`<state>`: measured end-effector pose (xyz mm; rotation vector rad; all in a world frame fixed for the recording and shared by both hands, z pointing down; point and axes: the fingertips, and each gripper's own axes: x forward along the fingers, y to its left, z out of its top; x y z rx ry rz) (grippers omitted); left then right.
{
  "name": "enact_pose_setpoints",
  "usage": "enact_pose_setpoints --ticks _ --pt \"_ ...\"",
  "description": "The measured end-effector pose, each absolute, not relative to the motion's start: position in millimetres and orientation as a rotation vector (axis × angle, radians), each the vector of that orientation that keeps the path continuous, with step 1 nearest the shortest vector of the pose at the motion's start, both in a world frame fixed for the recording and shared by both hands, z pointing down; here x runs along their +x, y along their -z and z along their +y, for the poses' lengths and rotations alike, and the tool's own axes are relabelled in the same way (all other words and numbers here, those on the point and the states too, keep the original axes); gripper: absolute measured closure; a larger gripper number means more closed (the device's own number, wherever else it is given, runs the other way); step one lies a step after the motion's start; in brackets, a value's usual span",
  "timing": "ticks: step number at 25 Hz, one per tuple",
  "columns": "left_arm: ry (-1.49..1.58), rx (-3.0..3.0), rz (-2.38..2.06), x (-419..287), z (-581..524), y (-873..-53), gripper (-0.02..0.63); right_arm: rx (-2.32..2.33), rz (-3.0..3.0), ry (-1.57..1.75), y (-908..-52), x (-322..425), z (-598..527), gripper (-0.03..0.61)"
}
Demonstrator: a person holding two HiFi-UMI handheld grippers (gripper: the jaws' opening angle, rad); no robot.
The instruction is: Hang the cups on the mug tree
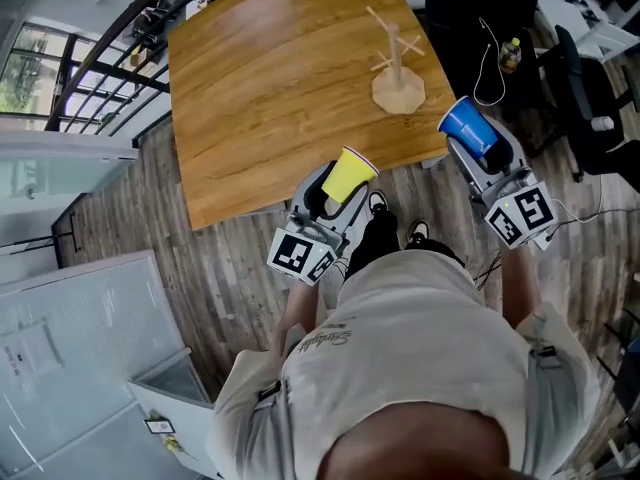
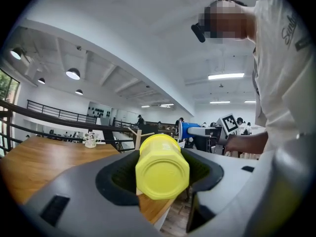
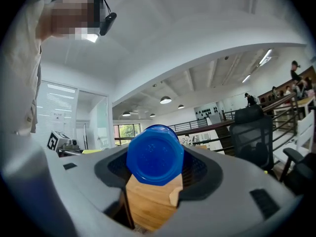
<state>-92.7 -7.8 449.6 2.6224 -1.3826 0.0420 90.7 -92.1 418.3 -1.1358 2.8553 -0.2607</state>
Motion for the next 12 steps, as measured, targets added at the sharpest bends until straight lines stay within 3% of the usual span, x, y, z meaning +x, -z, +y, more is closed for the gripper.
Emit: enact_pose_setpoints --ticks 12 --pt "0.065 2.775 -1.184 -120 -110 -428 0.350 -1.320 2.872 0.055 -379 53 -159 0.327"
